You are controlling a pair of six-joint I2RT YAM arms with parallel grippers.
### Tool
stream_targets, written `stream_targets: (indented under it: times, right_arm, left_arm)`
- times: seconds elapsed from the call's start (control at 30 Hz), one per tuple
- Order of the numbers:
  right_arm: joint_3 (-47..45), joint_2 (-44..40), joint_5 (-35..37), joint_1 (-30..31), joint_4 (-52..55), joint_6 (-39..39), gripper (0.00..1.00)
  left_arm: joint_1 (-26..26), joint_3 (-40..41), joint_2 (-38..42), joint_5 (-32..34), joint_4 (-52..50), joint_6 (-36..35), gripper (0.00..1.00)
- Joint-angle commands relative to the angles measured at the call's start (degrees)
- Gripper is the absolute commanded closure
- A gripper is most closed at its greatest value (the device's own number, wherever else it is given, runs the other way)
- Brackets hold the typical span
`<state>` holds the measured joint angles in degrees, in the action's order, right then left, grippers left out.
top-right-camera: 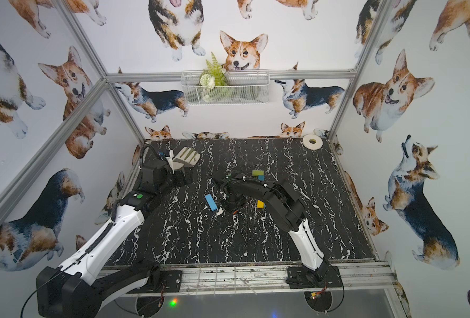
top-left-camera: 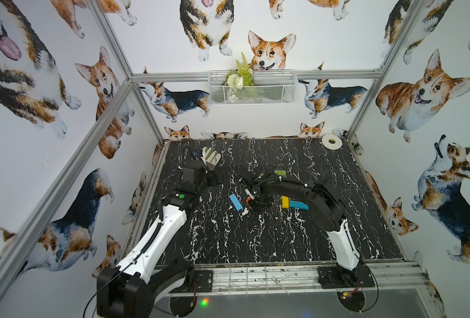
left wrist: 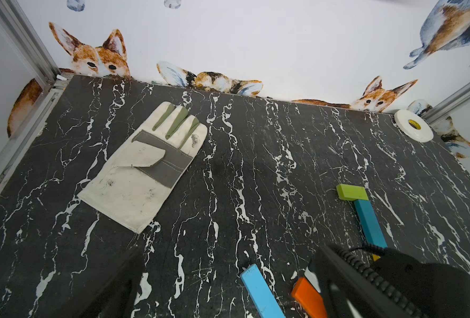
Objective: Assemble a giraffe with building blocks
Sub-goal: Pick up the building block from the center of the board, then assemble the building block at the center of the board.
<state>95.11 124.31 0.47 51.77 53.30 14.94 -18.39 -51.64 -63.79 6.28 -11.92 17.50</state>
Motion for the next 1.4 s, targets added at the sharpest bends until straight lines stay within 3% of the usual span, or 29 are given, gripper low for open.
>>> stream_targets:
  times: [0.0,0.13,0.3,0.63,0.8,1.03,1.37]
  right_arm:
    - [-0.42,-0.07,-0.43,0.18,0.27,-0.5,0.7]
    - [-2.58,-3.31,1.19,0.18,0.14,-0.71,0.69]
    - [-9.99,-13.67,4.72,0.04,1.72,0.27,0.69]
    - [-33.8,-36.63,5.9,-4.03,3.36,12.49,0.68]
    - [-41.04,-43.92,3.55,-5.95,1.94,14.76,0.68]
    - [-45.89,-44.35,3.76,-7.2,0.39,15.53,0.65]
    - [-48.08,-40.02,2.69,-13.54,-5.94,16.43,0.66]
  left_arm:
    - [0.02,-0.24,0.07,-0.13,0.76,0.1,0.0]
    - [0.02,-0.26,0.0,-0.25,0.85,0.09,0.0]
    - [0.03,-0.24,-0.02,-0.65,1.02,0.33,0.0]
    - [-0.03,-0.09,-0.02,-1.6,1.29,0.87,0.0]
    - [-0.06,-0.05,-0.02,-2.06,1.38,0.95,0.0]
    - [-0.24,0.0,0.05,-2.32,1.55,0.92,0.0]
    - [-0.33,-0.15,-0.19,-2.31,1.38,0.7,0.0]
